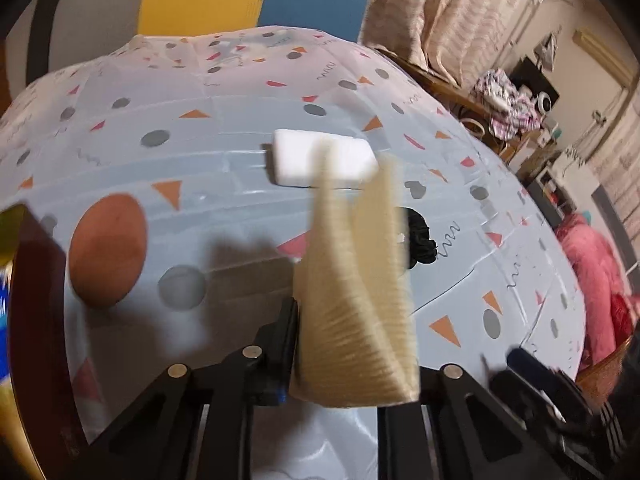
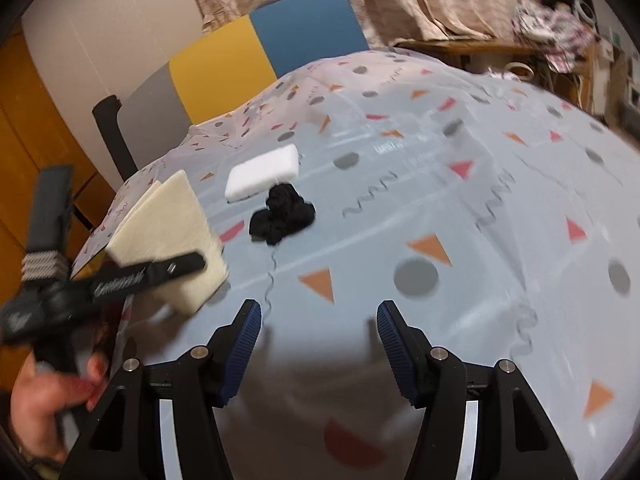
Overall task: Organize rigid objects
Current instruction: 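Grasp the black scrunchie with the right tool while the left tool lifts the cream cloth, then carry the cream cloth into the gold tray and open the left tool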
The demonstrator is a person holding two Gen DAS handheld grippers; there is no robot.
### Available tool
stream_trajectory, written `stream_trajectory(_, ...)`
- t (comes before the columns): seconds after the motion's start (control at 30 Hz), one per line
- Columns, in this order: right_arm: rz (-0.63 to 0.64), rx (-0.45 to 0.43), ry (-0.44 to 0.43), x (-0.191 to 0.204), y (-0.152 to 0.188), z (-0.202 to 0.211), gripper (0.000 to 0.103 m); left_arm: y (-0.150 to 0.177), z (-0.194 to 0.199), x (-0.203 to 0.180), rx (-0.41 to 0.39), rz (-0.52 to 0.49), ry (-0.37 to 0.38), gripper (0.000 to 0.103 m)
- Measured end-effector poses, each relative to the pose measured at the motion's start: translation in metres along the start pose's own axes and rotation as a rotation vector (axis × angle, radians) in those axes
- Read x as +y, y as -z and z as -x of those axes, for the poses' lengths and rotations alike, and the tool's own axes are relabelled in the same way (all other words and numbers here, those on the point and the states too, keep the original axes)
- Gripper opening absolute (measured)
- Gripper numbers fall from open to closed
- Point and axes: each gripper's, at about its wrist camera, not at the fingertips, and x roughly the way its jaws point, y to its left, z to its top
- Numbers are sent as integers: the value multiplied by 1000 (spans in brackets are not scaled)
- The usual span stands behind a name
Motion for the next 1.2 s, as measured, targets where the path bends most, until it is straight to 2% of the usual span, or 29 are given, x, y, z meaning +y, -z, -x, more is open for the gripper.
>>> stream_trajectory(0.2,72,18,-3,20,-35,-39,62,20,15,10,-27,48,5,17)
stream_trajectory(0.27,118,17,5,29,-48,-54,69,24,18,10,-30,48,7,17)
stream_trajectory(0.3,142,12,13,34,-53,-61,70,27,20,11,-30,49,6,17)
stream_trajectory(0.5,241,20,67,49,-63,-95,69,34,24,12,-26,57,4,17)
stream_trajectory(0.53,246,28,66,48,-62,-100,67,35,24,13,-26,56,6,17)
stream_trajectory(0.6,243,69,58,46,-61,-110,51,35,24,14,-27,58,7,17)
stream_trajectory(0.67,235,61,74,45,-60,-112,39,36,24,16,-29,69,14,17)
stream_trajectory(0.83,238,36,81,44,-56,-110,22,37,31,19,-41,101,49,17)
stream_trajectory(0.93,228,22,82,43,-55,-108,19,37,39,19,-55,103,66,17)
stream_trajectory(1.2,215,-11,115,41,-54,-102,19,40,74,27,-101,122,82,17)
